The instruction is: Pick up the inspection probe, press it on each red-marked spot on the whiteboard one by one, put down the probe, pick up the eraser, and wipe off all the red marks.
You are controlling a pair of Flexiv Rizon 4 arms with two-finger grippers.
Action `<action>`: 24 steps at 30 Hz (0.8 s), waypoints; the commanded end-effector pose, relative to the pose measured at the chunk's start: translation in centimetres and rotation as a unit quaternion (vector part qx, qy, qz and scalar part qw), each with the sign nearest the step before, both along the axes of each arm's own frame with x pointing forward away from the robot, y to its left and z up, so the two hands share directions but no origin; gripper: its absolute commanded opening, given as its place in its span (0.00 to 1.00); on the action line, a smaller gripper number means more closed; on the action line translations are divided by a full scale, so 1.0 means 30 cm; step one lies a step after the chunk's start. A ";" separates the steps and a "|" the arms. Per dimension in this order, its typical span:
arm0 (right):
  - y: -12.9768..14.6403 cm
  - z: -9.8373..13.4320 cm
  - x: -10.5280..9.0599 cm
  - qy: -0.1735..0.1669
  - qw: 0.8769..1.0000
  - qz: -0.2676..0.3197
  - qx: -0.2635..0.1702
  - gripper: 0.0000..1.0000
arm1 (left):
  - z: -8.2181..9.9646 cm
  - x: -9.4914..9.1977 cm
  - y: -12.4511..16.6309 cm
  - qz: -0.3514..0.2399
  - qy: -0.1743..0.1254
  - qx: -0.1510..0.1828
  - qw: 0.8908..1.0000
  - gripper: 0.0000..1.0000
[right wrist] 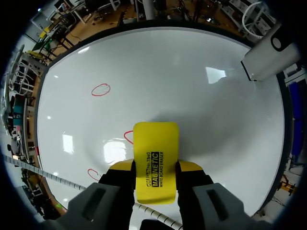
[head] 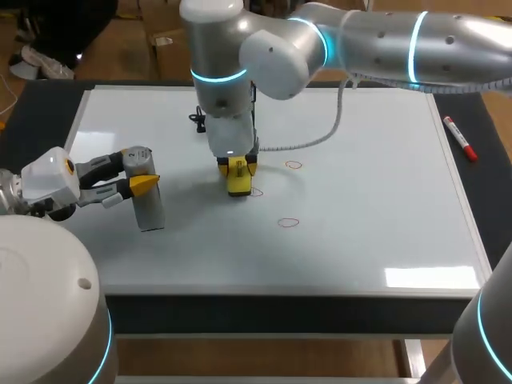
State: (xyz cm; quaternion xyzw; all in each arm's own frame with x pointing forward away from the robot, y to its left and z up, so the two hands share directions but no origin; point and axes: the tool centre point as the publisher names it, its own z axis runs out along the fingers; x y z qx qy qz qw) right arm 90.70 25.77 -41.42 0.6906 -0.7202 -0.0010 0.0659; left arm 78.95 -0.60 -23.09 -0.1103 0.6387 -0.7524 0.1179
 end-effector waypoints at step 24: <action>-0.060 -0.041 -0.064 0.005 1.000 -0.024 0.018 0.00 | 0.004 -0.002 0.000 0.001 0.000 0.000 1.000 0.00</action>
